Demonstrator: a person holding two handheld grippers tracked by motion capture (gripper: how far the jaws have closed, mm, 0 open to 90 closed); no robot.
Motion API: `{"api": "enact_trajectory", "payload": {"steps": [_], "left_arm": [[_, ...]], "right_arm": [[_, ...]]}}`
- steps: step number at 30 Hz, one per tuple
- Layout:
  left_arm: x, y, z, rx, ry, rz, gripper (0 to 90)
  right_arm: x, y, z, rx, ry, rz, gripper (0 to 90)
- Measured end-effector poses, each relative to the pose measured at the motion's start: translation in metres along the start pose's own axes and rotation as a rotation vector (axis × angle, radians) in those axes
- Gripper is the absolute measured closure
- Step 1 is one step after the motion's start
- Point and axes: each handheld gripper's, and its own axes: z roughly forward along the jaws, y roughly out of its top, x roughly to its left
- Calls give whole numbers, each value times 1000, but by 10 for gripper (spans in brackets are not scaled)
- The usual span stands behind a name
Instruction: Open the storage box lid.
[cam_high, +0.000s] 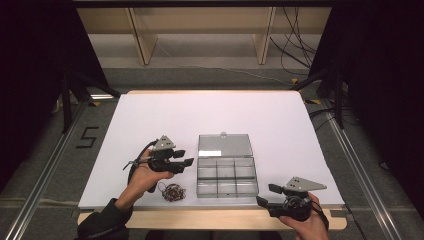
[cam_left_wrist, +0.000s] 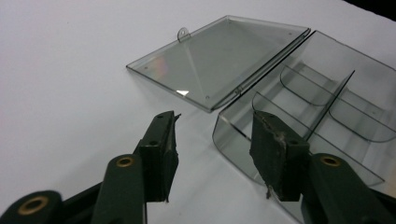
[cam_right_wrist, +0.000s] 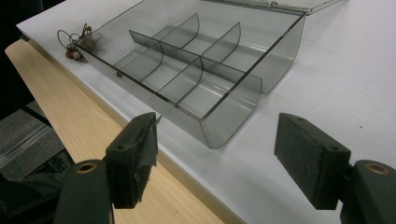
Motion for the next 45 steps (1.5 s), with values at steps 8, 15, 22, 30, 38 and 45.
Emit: {"api": "enact_trajectory", "payload": {"steps": [8,15,22,30,38,45], "left_arm": [[-6,-11,-13,21,-2,-1,466],[-19,-22,-27,63,-3,41,450],[-32,-35,-34,96,3,55,427],[-40,-46,-41,125,9,57,413],[-48,-56,-43,166,4,65,416],[-50,-60,-42,184,7,75,421]], "right_arm": [[0,0,0,0,-1,-3,311],[0,-1,0,-5,5,-2,311],[0,0,0,-2,4,-5,311],[1,-1,1,-5,7,1,311],[1,-1,2,-2,11,9,311],[2,-1,1,1,15,6,311]]}}
